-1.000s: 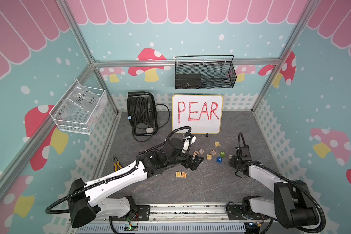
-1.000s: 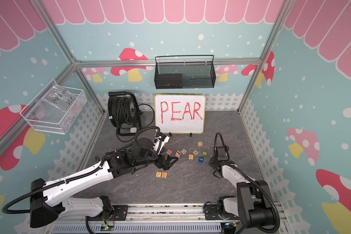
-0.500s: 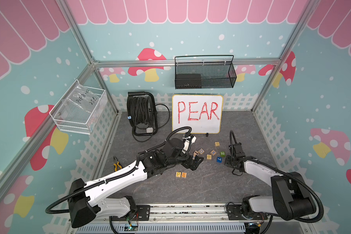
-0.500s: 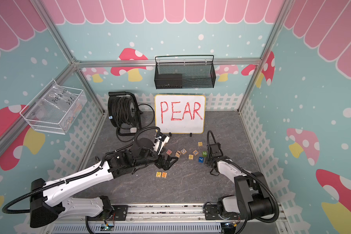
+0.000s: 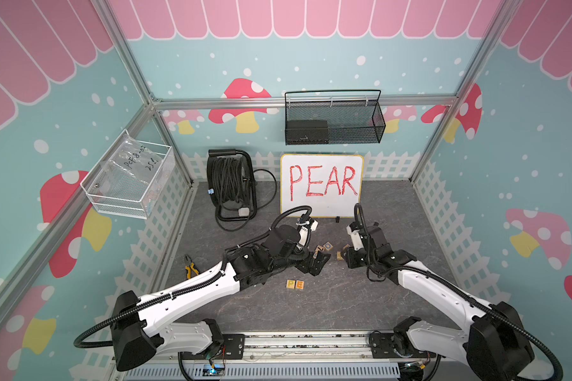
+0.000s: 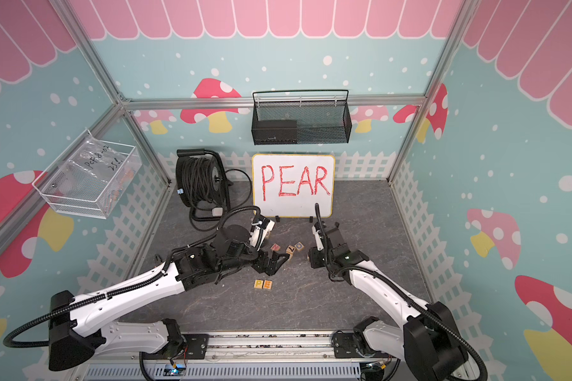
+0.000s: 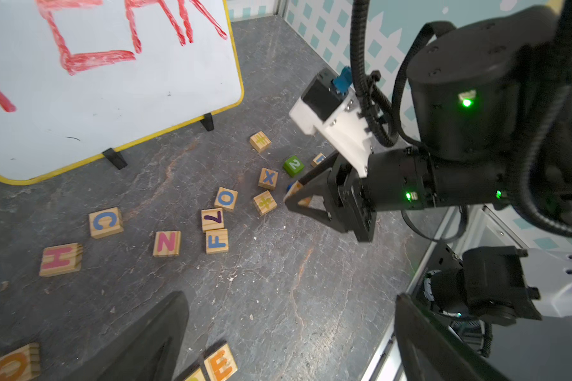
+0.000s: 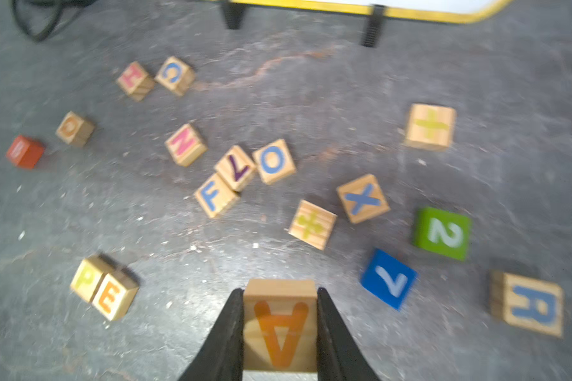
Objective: Spell the uppercase word “pear” with letter blocks
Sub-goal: Pick up the letter block from the center of the board, then place the letter block at the center of the board.
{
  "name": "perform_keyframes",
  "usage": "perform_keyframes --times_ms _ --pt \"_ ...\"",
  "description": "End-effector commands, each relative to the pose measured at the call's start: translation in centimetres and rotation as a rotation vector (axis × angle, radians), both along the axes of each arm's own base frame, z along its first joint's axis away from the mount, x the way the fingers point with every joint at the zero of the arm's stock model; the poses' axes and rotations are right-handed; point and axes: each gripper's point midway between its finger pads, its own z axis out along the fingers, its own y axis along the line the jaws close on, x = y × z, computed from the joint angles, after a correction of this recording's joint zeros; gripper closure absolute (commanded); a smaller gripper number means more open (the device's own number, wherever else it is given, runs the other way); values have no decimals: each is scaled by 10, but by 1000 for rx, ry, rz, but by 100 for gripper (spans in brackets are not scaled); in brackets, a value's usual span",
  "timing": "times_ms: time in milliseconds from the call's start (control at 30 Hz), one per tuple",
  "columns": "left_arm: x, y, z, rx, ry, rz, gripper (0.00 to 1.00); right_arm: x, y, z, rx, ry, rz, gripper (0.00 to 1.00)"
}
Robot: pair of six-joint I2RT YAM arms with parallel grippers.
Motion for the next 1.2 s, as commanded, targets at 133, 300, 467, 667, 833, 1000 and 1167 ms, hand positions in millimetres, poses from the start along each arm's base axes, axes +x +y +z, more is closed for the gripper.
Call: perform_keyframes --times_ms 133,300,467,667,833,1000,1167 --pt "14 36 14 5 -111 174 0 -13 49 -21 -128 20 278 73" --pt "12 49 23 32 -139 196 0 -11 67 -15 -149 -7 376 73" --pt "-10 83 11 -63 -68 253 0 -17 77 -19 -196 -7 459 72" --pt "-31 126 6 -253 -27 364 0 -32 83 -38 -303 42 514 72" --pt "-32 150 10 -295 -72 440 0 -44 90 -57 -359 80 547 72" --pt "-31 150 9 -265 -68 444 0 -55 103 -69 -354 99 563 72" --pt "-31 147 3 -252 -51 440 0 -64 105 -78 -364 118 578 72"
